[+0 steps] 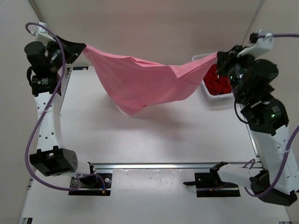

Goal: Fold and stack the t-shirts
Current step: Flatten out the tshirt

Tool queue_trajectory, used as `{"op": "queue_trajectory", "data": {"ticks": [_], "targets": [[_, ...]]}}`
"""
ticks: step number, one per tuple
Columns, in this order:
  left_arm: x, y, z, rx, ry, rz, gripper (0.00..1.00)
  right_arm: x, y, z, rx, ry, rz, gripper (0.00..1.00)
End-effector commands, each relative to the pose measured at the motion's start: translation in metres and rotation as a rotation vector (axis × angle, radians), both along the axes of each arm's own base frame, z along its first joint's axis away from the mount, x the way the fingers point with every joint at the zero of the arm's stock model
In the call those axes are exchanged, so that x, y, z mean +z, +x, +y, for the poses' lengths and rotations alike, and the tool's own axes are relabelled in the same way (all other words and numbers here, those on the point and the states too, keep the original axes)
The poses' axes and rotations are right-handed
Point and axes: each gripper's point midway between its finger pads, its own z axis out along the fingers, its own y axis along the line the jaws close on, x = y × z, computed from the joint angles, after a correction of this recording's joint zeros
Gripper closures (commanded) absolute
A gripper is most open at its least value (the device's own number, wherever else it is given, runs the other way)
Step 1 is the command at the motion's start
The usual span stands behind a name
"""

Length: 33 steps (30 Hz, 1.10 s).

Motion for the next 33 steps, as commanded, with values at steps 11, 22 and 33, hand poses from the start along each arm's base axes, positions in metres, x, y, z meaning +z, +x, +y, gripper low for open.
{"op": "queue_trajectory", "data": {"ticks": [11, 22, 33], "targets": [[0.058, -0.014, 0.016, -0.066, -0.078, -0.060, 1.00, 0.109, 0.040, 0.018, -0.057, -0.175, -0.211, 1.00], [-0.115, 0.094, 0.028, 0.104, -0.001, 0.291, 1.00, -0.050, 0.241, 0.007, 0.095, -0.125, 0.145, 1.00], [0.045, 0.081, 0.044, 0.110, -0.061, -0.072, 1.00, 0.137, 0.168, -0.024, 0.071, -0.014, -0.365, 1.00]]}}
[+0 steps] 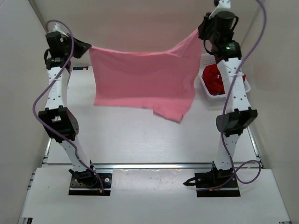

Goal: Fold and stack the t-shirts
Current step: Flatten out the tshirt

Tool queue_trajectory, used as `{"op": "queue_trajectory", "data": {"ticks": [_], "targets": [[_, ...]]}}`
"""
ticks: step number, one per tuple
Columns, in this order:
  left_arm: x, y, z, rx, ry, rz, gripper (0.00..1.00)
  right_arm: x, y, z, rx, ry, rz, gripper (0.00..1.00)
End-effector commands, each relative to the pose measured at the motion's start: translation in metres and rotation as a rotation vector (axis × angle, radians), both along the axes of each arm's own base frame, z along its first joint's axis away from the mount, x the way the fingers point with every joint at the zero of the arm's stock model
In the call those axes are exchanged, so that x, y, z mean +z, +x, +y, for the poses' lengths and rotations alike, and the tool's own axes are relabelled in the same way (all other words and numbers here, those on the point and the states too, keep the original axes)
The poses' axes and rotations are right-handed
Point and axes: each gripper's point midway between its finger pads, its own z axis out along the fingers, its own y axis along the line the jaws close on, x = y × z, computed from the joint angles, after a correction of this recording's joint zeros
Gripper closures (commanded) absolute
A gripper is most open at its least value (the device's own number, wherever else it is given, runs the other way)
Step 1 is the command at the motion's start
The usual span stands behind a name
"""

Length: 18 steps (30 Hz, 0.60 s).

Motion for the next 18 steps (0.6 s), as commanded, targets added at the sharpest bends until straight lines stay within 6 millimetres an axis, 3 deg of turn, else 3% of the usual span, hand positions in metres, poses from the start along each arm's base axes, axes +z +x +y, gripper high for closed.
{"op": "queue_trajectory", "data": {"ticks": [1, 4, 7, 8, 9, 11, 12, 14, 15, 17, 18], "targets": [[0.166, -0.064, 0.015, 0.069, 0.048, -0.383, 1.00, 0.197, -0.108, -0.030, 0.018, 0.092, -0.488, 1.00], [0.169, -0.071, 0.026, 0.119, 0.072, -0.388, 1.00, 0.200, -0.132, -0.031, 0.007, 0.077, -0.476, 1.00], [0.143, -0.072, 0.028, 0.141, 0.102, -0.340, 1.00, 0.164, -0.141, -0.030, -0.048, 0.031, -0.375, 1.00], [0.143, -0.077, 0.028, 0.148, 0.104, -0.344, 1.00, 0.156, -0.140, -0.030, -0.046, 0.032, -0.360, 1.00], [0.122, -0.074, 0.034, 0.166, 0.109, -0.303, 1.00, 0.139, -0.146, -0.032, -0.050, 0.032, -0.334, 1.00], [0.092, -0.080, 0.031, 0.177, 0.126, -0.246, 1.00, 0.077, -0.143, -0.034, -0.073, 0.026, -0.214, 1.00], [0.084, -0.085, 0.031, 0.187, 0.145, -0.237, 1.00, 0.075, -0.155, -0.039, -0.083, 0.029, -0.220, 1.00], [0.043, -0.099, 0.032, 0.197, 0.155, -0.171, 1.00, -0.001, -0.157, -0.039, -0.094, 0.036, -0.072, 1.00], [0.033, -0.103, 0.035, 0.211, 0.166, -0.160, 1.00, -0.007, -0.171, -0.038, -0.089, 0.056, -0.070, 0.99], [-0.011, -0.129, 0.038, 0.246, 0.211, -0.093, 1.00, -0.083, -0.188, -0.041, -0.112, 0.049, 0.071, 1.00], [-0.026, -0.135, 0.042, 0.283, 0.225, -0.057, 1.00, -0.100, -0.194, -0.040, -0.124, 0.061, 0.099, 1.00]]}}
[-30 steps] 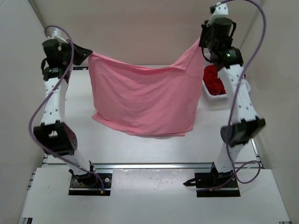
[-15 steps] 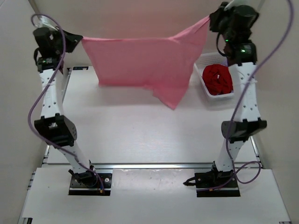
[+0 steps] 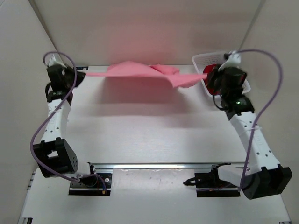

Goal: Fold and stack the t-shirts
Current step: Flatten out the tshirt

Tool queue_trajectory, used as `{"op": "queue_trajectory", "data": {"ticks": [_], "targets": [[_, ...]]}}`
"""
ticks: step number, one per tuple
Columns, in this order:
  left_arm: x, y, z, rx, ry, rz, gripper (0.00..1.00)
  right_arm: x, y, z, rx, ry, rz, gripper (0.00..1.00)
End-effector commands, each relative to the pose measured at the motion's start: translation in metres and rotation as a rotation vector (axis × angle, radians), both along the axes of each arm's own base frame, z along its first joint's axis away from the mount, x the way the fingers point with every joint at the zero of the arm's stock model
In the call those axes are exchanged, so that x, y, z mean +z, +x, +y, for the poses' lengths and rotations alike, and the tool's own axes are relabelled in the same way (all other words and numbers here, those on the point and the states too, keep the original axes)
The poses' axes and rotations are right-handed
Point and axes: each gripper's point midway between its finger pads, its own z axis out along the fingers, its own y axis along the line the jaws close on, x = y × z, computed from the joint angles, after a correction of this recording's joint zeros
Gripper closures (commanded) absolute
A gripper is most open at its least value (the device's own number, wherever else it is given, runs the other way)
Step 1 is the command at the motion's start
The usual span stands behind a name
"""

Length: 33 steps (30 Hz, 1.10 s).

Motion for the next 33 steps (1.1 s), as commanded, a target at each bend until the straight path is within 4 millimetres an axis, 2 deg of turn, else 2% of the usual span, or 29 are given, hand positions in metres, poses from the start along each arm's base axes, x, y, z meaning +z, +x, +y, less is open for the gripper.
{"op": "queue_trajectory", "data": {"ticks": [1, 2, 3, 4, 5, 6, 7, 9, 11, 12, 15, 17, 19, 21, 24, 27, 30, 31, 33], "targets": [[-0.041, -0.039, 0.013, 0.113, 0.104, 0.065, 1.00, -0.113, -0.018, -0.003, -0.051, 0.020, 0.229, 1.00], [-0.061, -0.055, 0.010, 0.119, 0.111, 0.096, 1.00, -0.147, -0.031, 0.001, -0.041, 0.028, 0.292, 1.00], [-0.071, -0.065, 0.013, 0.139, 0.116, 0.115, 1.00, -0.168, -0.039, 0.005, -0.038, 0.030, 0.343, 0.99], [-0.103, -0.078, 0.014, 0.143, 0.111, 0.184, 1.00, -0.202, -0.055, 0.005, -0.035, 0.019, 0.418, 1.00], [-0.128, -0.094, 0.014, 0.153, 0.091, 0.227, 1.00, -0.226, -0.067, 0.012, -0.014, 0.024, 0.470, 0.99], [-0.128, -0.105, 0.017, 0.172, 0.096, 0.207, 1.00, -0.260, -0.082, 0.015, -0.001, 0.021, 0.562, 1.00], [-0.163, -0.121, 0.018, 0.188, 0.080, 0.280, 1.00, -0.268, -0.093, 0.017, 0.016, 0.027, 0.587, 1.00], [-0.191, -0.144, 0.003, 0.160, 0.091, 0.336, 1.00, -0.287, -0.119, 0.028, 0.074, 0.082, 0.674, 1.00], [-0.210, -0.158, -0.009, 0.105, 0.113, 0.384, 1.00, -0.294, -0.137, 0.035, 0.125, 0.141, 0.726, 1.00], [-0.226, -0.170, -0.008, 0.097, 0.118, 0.428, 1.00, -0.297, -0.151, 0.037, 0.147, 0.160, 0.751, 1.00], [-0.244, -0.191, -0.005, 0.093, 0.110, 0.494, 1.00, -0.300, -0.175, 0.036, 0.152, 0.172, 0.770, 1.00], [-0.243, -0.193, -0.012, 0.064, 0.080, 0.495, 1.00, -0.300, -0.186, 0.038, 0.147, 0.184, 0.780, 0.99], [-0.243, -0.192, -0.015, 0.052, 0.056, 0.492, 1.00, -0.295, -0.192, 0.051, 0.189, 0.182, 0.782, 1.00], [-0.241, -0.187, -0.015, 0.056, 0.024, 0.480, 1.00, -0.298, -0.191, 0.059, 0.215, 0.175, 0.805, 1.00], [-0.238, -0.180, -0.019, 0.042, -0.022, 0.469, 1.00, -0.296, -0.174, 0.067, 0.243, 0.178, 0.785, 1.00], [-0.243, -0.176, -0.015, 0.072, -0.065, 0.470, 1.00, -0.278, -0.137, 0.069, 0.251, 0.183, 0.708, 1.00], [-0.253, -0.177, -0.014, 0.076, -0.097, 0.497, 1.00, -0.271, -0.104, 0.070, 0.240, 0.150, 0.685, 1.00], [-0.261, -0.179, -0.014, 0.081, -0.099, 0.521, 1.00, -0.274, -0.098, 0.069, 0.230, 0.136, 0.695, 1.00], [-0.259, -0.179, -0.011, 0.092, -0.081, 0.499, 1.00, -0.272, -0.091, 0.067, 0.226, 0.132, 0.681, 1.00]]}}
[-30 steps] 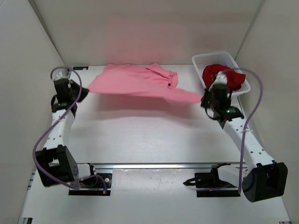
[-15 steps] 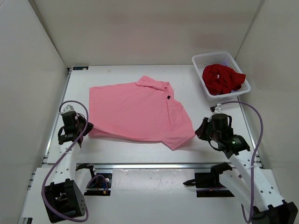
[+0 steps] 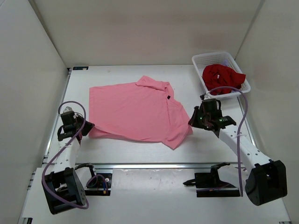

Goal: Fold and stack the t-shirts
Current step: Flatten out the tshirt

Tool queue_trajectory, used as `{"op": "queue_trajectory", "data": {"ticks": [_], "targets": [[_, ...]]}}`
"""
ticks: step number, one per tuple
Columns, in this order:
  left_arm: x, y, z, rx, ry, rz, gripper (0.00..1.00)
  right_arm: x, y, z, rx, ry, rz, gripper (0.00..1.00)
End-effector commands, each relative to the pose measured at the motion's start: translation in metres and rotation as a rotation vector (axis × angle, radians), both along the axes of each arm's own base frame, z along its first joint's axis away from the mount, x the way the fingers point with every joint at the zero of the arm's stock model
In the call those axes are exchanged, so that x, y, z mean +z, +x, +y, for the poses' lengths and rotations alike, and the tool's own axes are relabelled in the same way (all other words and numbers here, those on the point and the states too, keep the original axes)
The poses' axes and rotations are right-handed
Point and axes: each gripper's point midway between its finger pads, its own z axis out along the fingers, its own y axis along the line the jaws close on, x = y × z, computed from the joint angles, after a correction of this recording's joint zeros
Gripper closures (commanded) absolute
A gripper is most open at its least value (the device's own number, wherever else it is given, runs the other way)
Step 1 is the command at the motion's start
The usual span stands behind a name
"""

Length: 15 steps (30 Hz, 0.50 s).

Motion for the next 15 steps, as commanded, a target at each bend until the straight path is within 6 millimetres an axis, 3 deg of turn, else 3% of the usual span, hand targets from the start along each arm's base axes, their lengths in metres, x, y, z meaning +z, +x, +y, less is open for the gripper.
{"op": "queue_trajectory", "data": {"ticks": [1, 3, 4, 5, 6, 8, 9, 10, 12, 13, 14, 15], "targets": [[0.012, 0.008, 0.002, 0.017, -0.005, -0.064, 1.00, 0.036, 0.034, 0.001, 0.012, 0.015, -0.169, 1.00], [0.047, 0.034, -0.002, -0.007, -0.028, -0.163, 1.00, 0.056, 0.042, -0.006, 0.006, 0.040, -0.236, 1.00], [0.073, 0.052, -0.006, -0.031, -0.049, -0.206, 1.00, 0.087, 0.050, -0.008, 0.001, 0.053, -0.312, 1.00], [0.196, 0.105, -0.048, -0.157, -0.007, -0.438, 1.00, 0.206, 0.064, -0.004, -0.010, -0.033, -0.551, 1.00], [0.212, 0.111, -0.060, -0.182, 0.010, -0.453, 1.00, 0.227, 0.062, -0.004, -0.035, -0.100, -0.606, 1.00], [0.297, 0.117, -0.071, -0.213, 0.035, -0.601, 1.00, 0.310, 0.050, 0.000, -0.075, -0.110, -0.783, 1.00], [0.314, 0.117, -0.070, -0.231, 0.014, -0.633, 1.00, 0.326, 0.043, 0.004, -0.069, -0.135, -0.820, 1.00], [0.350, 0.111, -0.065, -0.249, -0.021, -0.717, 1.00, 0.359, 0.038, 0.002, -0.087, -0.128, -0.873, 1.00], [0.387, 0.105, -0.048, -0.235, -0.065, -0.796, 1.00, 0.416, 0.027, -0.007, -0.137, -0.152, -0.970, 1.00], [0.402, 0.103, -0.036, -0.219, -0.071, -0.817, 1.00, 0.422, 0.029, -0.002, -0.134, -0.178, -0.972, 1.00], [0.424, 0.097, -0.034, -0.216, -0.050, -0.859, 1.00, 0.441, 0.027, -0.001, -0.139, -0.169, -1.005, 1.00], [0.428, 0.097, -0.029, -0.200, -0.037, -0.856, 1.00, 0.460, 0.020, -0.006, -0.159, -0.170, -1.037, 1.00]]}}
